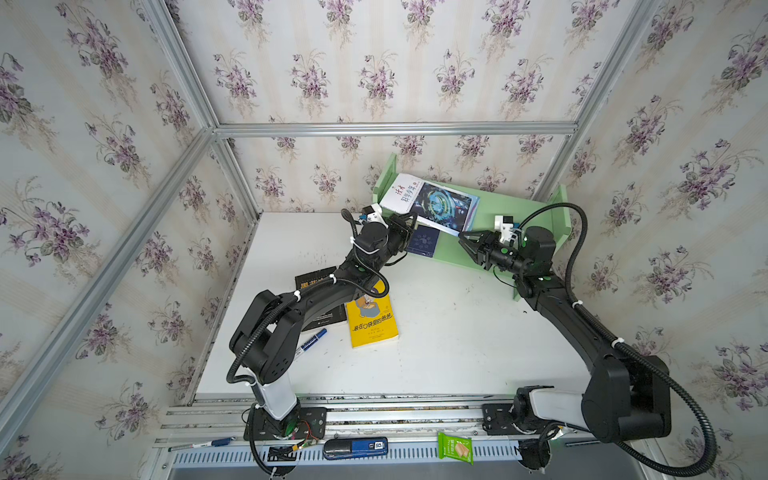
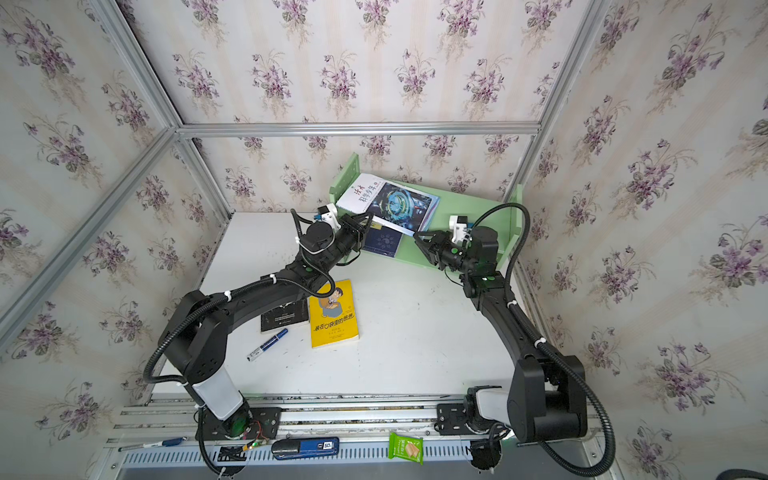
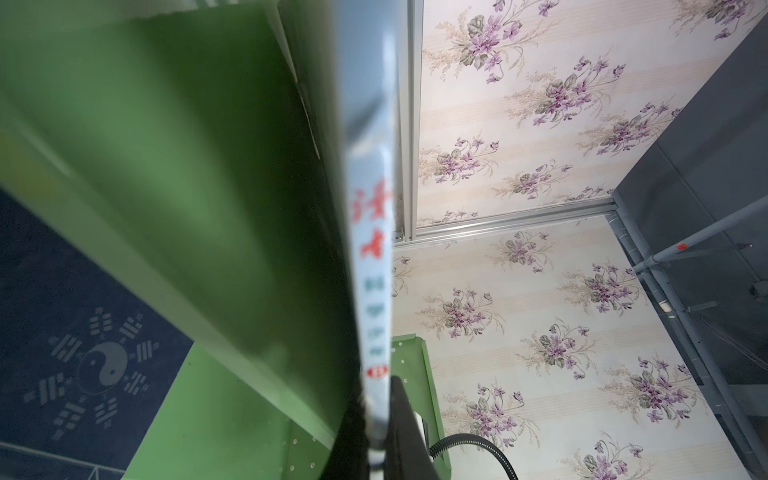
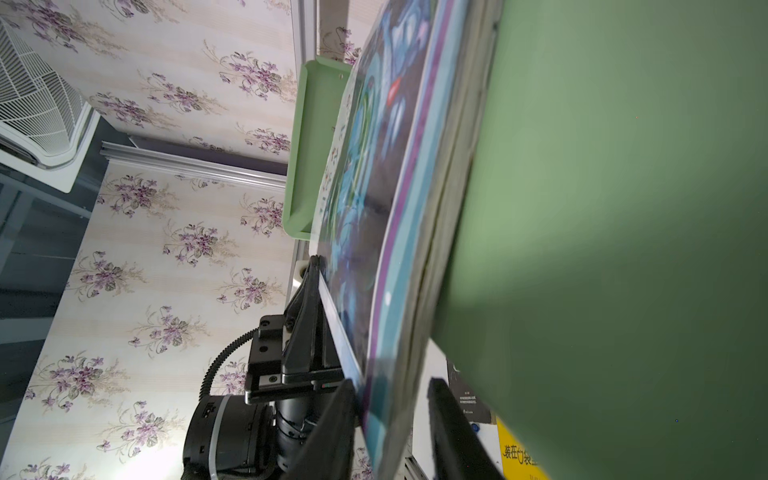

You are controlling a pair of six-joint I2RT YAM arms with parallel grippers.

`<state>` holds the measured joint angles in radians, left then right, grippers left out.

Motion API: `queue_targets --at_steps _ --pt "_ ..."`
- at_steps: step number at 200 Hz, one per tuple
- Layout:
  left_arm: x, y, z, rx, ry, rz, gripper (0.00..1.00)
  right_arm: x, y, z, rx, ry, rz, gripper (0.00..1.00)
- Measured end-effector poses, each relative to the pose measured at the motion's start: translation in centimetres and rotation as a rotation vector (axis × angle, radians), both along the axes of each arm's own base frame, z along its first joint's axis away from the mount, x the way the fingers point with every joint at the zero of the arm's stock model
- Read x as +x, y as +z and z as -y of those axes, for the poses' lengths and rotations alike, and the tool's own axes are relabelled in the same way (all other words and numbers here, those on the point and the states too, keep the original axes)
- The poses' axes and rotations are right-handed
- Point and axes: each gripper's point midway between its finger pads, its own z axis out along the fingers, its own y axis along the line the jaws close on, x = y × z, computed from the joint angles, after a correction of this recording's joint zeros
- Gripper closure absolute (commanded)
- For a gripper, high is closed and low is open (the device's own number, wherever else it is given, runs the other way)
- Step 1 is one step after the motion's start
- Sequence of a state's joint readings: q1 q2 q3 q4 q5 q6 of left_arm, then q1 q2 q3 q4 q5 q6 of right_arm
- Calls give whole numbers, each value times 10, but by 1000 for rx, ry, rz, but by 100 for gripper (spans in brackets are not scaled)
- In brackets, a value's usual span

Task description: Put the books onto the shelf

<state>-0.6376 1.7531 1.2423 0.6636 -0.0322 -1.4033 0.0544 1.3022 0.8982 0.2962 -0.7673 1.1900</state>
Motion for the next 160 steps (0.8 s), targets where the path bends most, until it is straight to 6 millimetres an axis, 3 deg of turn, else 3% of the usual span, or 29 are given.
queue_targets --at_steps 17,36,54,76,106,111,134,160 --pt "-1 0 1 -1 2 0 92 6 6 2 1 -20 15 68" --pt "0 0 0 -2 4 -1 89 10 13 2 10 -23 35 80" --pt "-1 1 -2 -7 13 -3 81 13 16 3 17 -35 41 86" --pt "-4 0 -4 5 12 -1 55 16 25 3 23 -38 61 88" --pt "-16 10 -16 34 18 14 12 21 38 7 7 -40 89 89" --pt "-17 10 -19 44 22 17 1 22 38 7 3 -40 91 89" --pt "-22 9 -39 109 28 13 1 25 38 13 -10 -46 85 89" --pt "-31 -9 -68 207 50 -18 1 29 37 15 -19 -49 85 90"
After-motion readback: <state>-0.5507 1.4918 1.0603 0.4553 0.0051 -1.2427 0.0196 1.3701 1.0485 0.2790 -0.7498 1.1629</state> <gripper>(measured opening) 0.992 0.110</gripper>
